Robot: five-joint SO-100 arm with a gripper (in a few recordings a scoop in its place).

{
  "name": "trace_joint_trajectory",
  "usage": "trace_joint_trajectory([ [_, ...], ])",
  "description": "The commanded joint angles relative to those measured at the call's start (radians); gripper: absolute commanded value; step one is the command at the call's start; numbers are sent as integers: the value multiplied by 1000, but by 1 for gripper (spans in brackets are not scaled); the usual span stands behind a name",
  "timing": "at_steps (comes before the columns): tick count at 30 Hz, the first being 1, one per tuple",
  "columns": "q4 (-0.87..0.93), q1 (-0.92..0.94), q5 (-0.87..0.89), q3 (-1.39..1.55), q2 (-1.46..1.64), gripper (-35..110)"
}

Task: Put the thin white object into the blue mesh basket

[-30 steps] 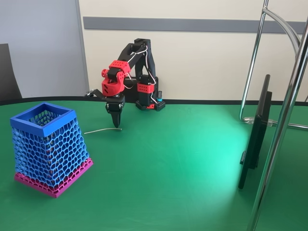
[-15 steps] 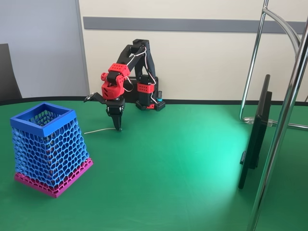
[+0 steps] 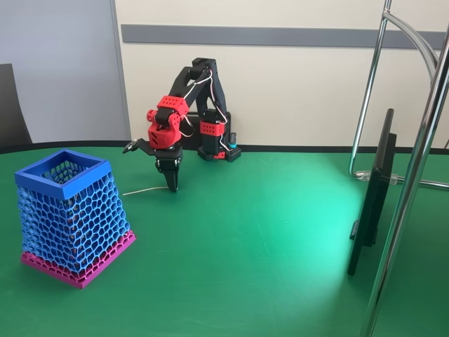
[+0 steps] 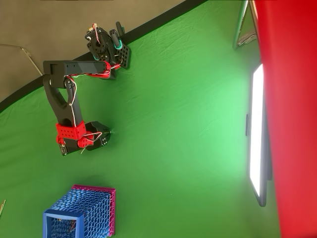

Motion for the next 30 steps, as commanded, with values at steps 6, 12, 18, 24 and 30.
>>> trace_joint_trajectory([
  [6,-15,5,-12,-44,-9,7],
  [12,-17,5,-14,-48,-9,6],
  [18,-17,-11,2,-52,31,6],
  [24,-17,-54,40,-72,120,5],
  [30,-14,-114,92,-172,196,6],
])
